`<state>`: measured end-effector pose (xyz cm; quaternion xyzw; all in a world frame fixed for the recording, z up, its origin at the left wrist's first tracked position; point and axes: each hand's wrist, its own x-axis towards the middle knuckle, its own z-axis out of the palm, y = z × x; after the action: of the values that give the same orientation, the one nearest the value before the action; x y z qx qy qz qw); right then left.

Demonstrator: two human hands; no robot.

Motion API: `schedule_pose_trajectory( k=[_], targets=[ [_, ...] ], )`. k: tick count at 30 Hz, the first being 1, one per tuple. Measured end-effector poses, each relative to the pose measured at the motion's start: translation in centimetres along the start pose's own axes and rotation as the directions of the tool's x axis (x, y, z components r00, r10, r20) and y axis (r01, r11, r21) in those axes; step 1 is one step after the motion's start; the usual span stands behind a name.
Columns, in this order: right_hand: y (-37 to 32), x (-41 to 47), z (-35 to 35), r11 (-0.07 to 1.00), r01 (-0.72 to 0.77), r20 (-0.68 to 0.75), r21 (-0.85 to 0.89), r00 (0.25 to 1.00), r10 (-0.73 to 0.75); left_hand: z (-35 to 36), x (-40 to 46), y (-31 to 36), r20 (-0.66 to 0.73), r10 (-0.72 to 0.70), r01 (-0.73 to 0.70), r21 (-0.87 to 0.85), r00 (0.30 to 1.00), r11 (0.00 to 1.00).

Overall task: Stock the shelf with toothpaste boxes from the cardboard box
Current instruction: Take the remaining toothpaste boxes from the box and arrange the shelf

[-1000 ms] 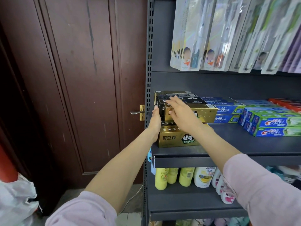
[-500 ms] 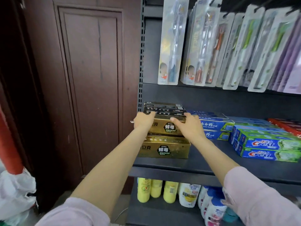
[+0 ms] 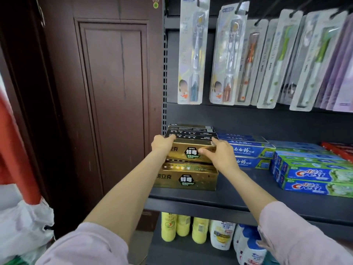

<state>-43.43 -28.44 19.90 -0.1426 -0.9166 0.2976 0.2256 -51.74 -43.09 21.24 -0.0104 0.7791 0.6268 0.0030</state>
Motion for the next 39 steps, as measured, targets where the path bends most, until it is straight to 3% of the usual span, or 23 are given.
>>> schedule_pose_trajectory(
  k=[5, 9, 13, 24, 28, 31, 39],
  targets=[
    [0.4, 0.7, -0.4, 0.996, -0.023, 0.023, 0.088, 1.000, 0.022, -0.7, 0.5, 1.2, 0.057, 0.001, -0.003, 0.030, 0.998, 1.000],
    [-0.2, 2.4, -1.1, 0.996, 0.009, 0.105, 0.089, 0.994, -0.018, -1.1, 1.5, 1.8, 0.171, -0.075, 0.081, -0.031, 0.982, 0.996],
    [-0.7, 3.7, -0.8, 1.000, 0.016, 0.174, 0.012, 0.985, -0.018, -1.2, 2.7, 2.0, 0.244, -0.088, 0.093, -0.010, 0.966, 0.996],
    [-1.2, 6.7, 0.2, 0.978, 0.022, 0.250, -0.209, 0.968, 0.031, -0.3, 6.6, 2.0, 0.264, -0.065, 0.043, 0.088, 0.962, 0.995],
    [-1.4, 7.9, 0.9, 0.939, 0.090, 0.272, -0.332, 0.962, 0.005, 0.0, 7.6, 2.1, 0.308, -0.054, 0.031, 0.081, 0.950, 0.996],
    [-1.2, 8.4, 1.2, 0.939, 0.097, 0.267, -0.330, 0.964, -0.006, -0.3, 8.1, 1.7, 0.351, -0.081, 0.087, -0.001, 0.933, 0.996],
    [-0.6, 9.3, 1.9, 0.945, 0.096, 0.260, -0.313, 0.966, -0.012, -0.5, 9.1, 1.1, 0.383, -0.105, 0.123, -0.023, 0.918, 0.992]
  ],
)
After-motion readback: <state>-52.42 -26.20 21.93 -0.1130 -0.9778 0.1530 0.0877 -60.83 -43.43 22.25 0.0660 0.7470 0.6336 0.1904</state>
